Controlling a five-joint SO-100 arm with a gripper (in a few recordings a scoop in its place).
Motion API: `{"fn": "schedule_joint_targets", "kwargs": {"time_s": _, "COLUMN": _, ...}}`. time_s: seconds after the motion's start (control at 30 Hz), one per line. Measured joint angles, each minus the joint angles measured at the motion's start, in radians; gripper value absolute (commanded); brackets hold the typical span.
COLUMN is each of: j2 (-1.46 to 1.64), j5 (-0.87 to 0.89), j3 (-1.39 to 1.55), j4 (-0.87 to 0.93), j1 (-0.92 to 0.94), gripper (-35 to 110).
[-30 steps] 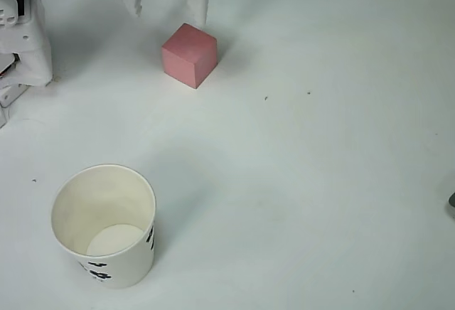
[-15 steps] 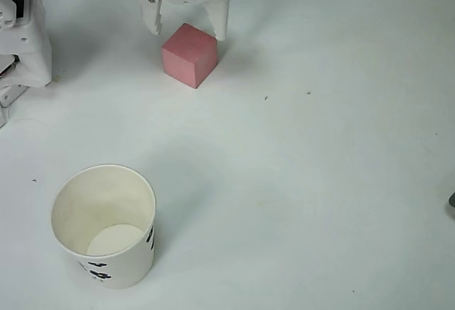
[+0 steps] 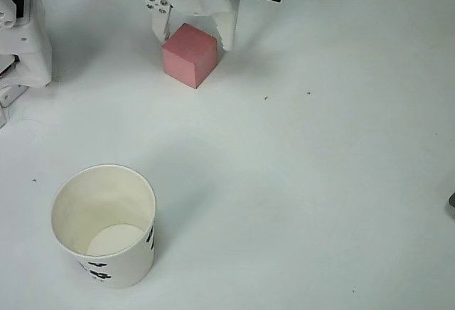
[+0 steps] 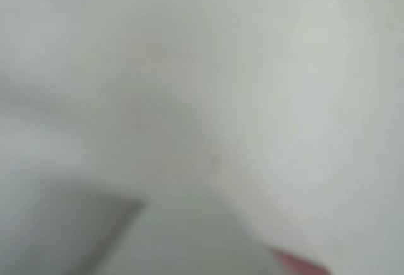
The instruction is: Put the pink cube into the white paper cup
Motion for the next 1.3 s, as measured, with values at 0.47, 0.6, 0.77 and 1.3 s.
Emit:
{"fn": "schedule_joint_targets", "kwargs": {"time_s": 0.47, "j2": -0.006, "j5": 0.061, "j3": 0.032, "j4": 0.000, "j1": -0.041, "gripper": 15}}
{"fn": "schedule_joint_targets", "kwargs": {"time_s": 0.6, "j2": -0.006, "j5": 0.077, "j3": 0.032, "j4": 0.000, "j1": -0.041, "gripper": 13}}
{"fn": "schedule_joint_targets", "kwargs": {"time_s": 0.77, "j2": -0.006, "j5": 0.078, "j3": 0.032, "j4": 0.000, "j1": -0.041, "gripper": 11}}
{"fn": "schedule_joint_targets", "kwargs": {"time_s": 1.3, "j2": 0.006, "j5": 0.018, "j3": 0.028, "j4": 0.089, "j1": -0.012, "gripper": 6}}
